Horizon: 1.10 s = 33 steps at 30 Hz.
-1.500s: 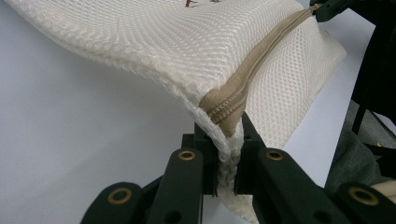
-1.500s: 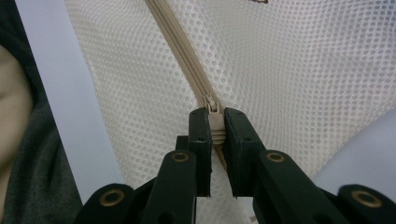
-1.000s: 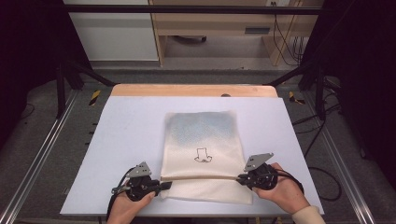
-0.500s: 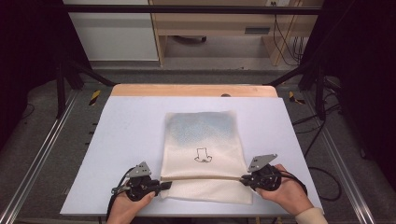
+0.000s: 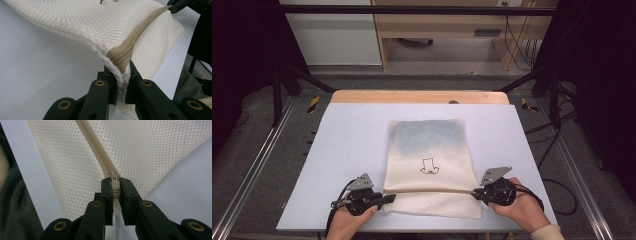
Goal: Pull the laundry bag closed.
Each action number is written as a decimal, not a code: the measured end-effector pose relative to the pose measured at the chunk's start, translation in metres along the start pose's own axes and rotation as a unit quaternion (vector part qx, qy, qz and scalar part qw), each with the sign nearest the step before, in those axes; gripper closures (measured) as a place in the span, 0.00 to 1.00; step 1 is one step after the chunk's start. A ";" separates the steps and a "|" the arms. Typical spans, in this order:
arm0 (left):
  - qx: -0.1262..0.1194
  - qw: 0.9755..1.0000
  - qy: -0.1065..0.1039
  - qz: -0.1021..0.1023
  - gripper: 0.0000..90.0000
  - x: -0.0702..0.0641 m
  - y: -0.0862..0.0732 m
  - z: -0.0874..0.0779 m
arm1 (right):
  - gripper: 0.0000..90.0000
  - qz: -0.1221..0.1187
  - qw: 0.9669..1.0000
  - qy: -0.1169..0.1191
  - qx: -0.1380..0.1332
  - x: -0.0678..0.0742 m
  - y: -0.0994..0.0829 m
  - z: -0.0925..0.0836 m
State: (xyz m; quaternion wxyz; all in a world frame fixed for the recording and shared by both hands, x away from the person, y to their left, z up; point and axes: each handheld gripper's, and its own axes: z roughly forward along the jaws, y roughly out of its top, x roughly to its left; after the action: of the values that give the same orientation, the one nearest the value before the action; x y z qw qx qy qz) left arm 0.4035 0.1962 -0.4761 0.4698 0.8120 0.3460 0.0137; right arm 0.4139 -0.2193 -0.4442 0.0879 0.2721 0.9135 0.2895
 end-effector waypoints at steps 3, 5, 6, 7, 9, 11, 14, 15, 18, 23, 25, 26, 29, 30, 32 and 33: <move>0.000 1.000 0.000 0.000 0.93 0.000 0.000 0.000 | 0.91 -0.001 1.000 -0.001 -0.001 -0.001 -0.002 -0.001; 0.000 1.000 -0.001 0.000 0.93 0.000 0.000 0.000 | 0.91 0.000 1.000 -0.002 -0.002 -0.001 -0.004 -0.002; 0.000 1.000 0.001 0.002 0.93 -0.001 0.000 0.000 | 0.91 0.002 1.000 -0.003 0.000 -0.001 -0.004 -0.002; -0.001 1.000 0.001 0.002 0.93 -0.001 0.000 -0.001 | 0.91 0.005 1.000 -0.003 0.001 -0.001 -0.005 -0.002; -0.003 1.000 0.001 0.001 0.93 -0.001 0.000 -0.002 | 0.91 0.003 1.000 -0.004 0.000 -0.002 -0.007 -0.001; -0.004 1.000 0.001 0.002 0.93 -0.001 0.000 -0.002 | 0.91 0.004 1.000 -0.003 0.000 -0.002 -0.008 -0.001; -0.004 1.000 0.001 0.003 0.93 -0.001 0.001 -0.003 | 0.91 0.008 1.000 -0.002 0.000 -0.002 -0.008 0.000; -0.005 1.000 0.001 0.002 0.93 -0.001 0.001 -0.003 | 0.91 0.012 1.000 0.001 0.001 -0.002 -0.008 -0.001; -0.005 1.000 0.002 0.003 0.93 -0.002 0.001 -0.003 | 0.91 0.008 1.000 -0.002 0.000 -0.002 -0.008 -0.001; -0.004 1.000 0.002 0.005 0.93 -0.002 0.001 -0.003 | 0.91 0.008 1.000 -0.005 -0.002 -0.002 -0.008 -0.001; -0.004 1.000 0.002 0.005 0.93 -0.002 0.001 -0.003 | 0.91 0.010 1.000 -0.006 -0.001 -0.002 -0.009 -0.001; -0.004 1.000 0.003 0.005 0.93 -0.002 0.001 -0.003 | 0.91 0.010 1.000 -0.005 -0.001 -0.002 -0.009 -0.001; -0.004 1.000 0.004 0.005 0.93 -0.002 0.001 -0.003 | 0.91 0.006 1.000 -0.005 -0.004 -0.001 -0.009 -0.001; -0.003 1.000 0.004 0.006 0.93 -0.002 0.001 -0.003 | 0.91 0.006 1.000 -0.006 -0.004 -0.001 -0.009 -0.001; -0.001 1.000 0.006 0.008 0.93 -0.003 0.001 -0.003 | 0.91 0.006 1.000 -0.007 -0.001 -0.001 -0.009 -0.001; -0.001 1.000 0.009 0.009 0.92 -0.004 0.001 -0.003 | 0.91 0.003 1.000 -0.007 -0.003 -0.002 -0.009 -0.001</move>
State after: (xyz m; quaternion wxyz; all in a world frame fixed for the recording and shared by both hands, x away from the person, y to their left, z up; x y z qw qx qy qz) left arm 0.4001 0.1960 -0.4730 0.4674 0.8147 0.3424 0.0254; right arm 0.4109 -0.2272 -0.4490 0.0938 0.2769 0.9112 0.2903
